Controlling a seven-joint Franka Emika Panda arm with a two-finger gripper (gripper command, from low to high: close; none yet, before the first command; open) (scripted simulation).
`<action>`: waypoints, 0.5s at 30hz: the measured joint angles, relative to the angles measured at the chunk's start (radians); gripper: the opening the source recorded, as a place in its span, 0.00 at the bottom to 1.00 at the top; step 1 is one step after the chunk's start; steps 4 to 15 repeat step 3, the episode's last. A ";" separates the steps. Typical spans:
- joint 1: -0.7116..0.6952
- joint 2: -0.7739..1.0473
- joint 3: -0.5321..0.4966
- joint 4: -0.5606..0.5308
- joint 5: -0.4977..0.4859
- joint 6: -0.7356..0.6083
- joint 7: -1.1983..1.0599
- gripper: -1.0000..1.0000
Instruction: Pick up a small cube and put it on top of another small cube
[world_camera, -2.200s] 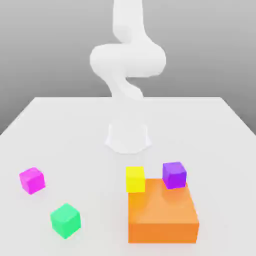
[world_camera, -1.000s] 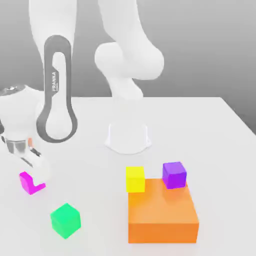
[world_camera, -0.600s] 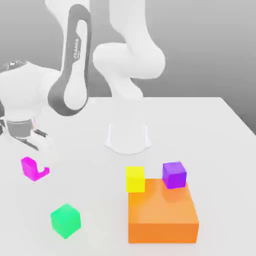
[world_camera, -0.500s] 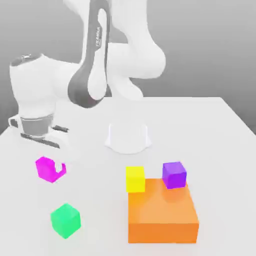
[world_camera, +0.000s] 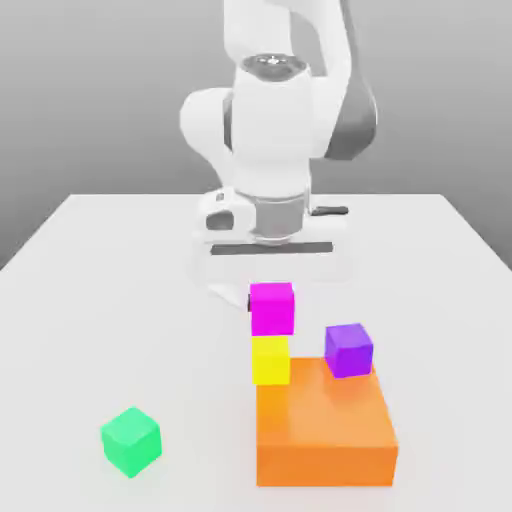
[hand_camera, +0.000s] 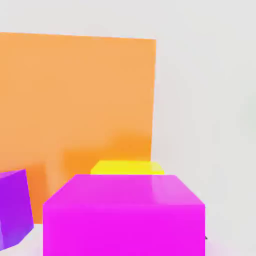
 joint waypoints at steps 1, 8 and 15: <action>0.000 0.000 0.000 0.000 0.000 0.000 0.000 1.00; 0.000 0.000 0.000 0.000 0.000 0.000 0.000 1.00; 0.000 0.000 0.000 0.000 0.000 0.000 0.000 1.00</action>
